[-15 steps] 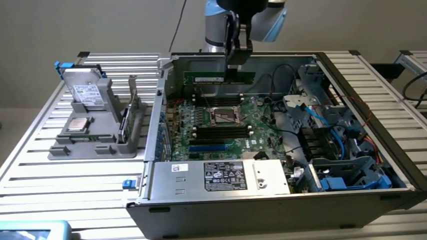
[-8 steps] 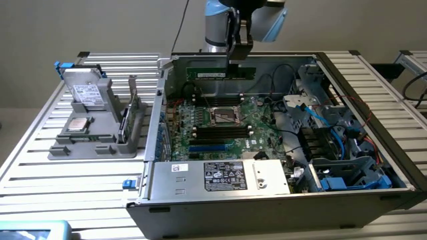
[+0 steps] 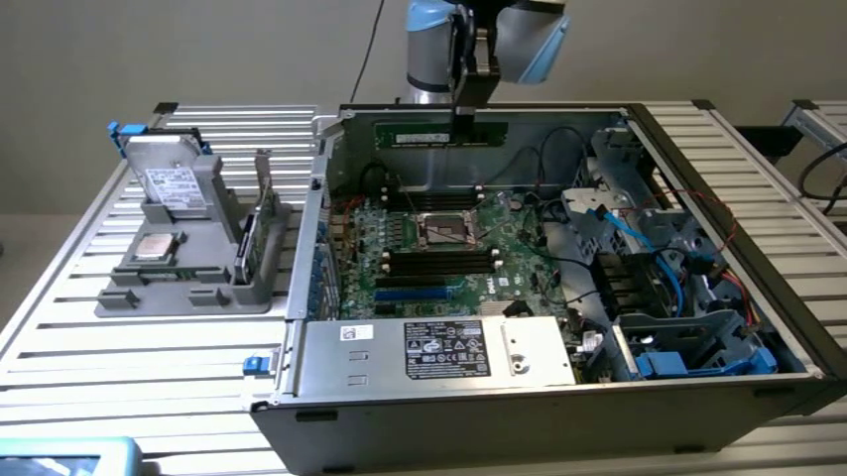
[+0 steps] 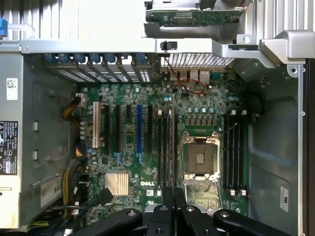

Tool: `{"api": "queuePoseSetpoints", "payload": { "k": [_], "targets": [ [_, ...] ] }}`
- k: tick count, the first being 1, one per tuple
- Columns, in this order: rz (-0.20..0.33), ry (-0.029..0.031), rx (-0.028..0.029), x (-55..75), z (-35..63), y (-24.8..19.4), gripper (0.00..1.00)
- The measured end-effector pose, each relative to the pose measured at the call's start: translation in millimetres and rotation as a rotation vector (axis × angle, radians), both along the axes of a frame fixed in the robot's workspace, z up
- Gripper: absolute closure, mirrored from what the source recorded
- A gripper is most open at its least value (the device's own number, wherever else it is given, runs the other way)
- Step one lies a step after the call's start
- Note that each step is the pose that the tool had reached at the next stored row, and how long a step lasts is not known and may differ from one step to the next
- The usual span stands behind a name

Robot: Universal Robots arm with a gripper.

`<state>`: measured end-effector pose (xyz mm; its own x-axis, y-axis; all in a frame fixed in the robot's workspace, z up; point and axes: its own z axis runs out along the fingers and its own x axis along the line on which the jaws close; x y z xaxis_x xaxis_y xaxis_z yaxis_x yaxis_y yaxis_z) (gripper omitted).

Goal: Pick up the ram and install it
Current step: 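Pick up the ram and move it above insertion slot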

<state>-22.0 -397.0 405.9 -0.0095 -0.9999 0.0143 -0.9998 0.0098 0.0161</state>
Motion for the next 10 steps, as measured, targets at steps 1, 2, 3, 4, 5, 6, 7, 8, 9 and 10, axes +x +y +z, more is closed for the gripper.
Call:
{"api": "queuePoseSetpoints", "payload": {
  "k": [1,2,3,4,5,6,7,8,9,10],
  "targets": [
    [0.000,-0.0021,-0.0030,0.0,-0.4,1.3,0.88],
    [0.000,-0.0039,-0.0053,0.0,-0.9,2.6,0.88],
    [0.000,-0.0051,-0.0067,0.0,-1.5,4.2,0.88],
    [0.000,-0.0060,-0.0075,0.0,-2.3,5.8,0.88],
    [0.000,-0.0069,-0.0082,0.0,-3.1,7.0,0.88],
    [0.000,-0.0076,-0.0091,0.0,-3.9,8.2,0.88],
    [0.000,-0.0082,-0.0103,0.0,-4.7,9.5,0.88],
    [0.000,-0.0087,-0.0112,0.0,-5.6,10.4,0.88],
    [-0.001,-0.0091,-0.0119,0.0,-6.6,10.9,0.88],
    [0.000,-0.0096,-0.0126,0.1,-7.9,11.0,0.88]
  ]
}}
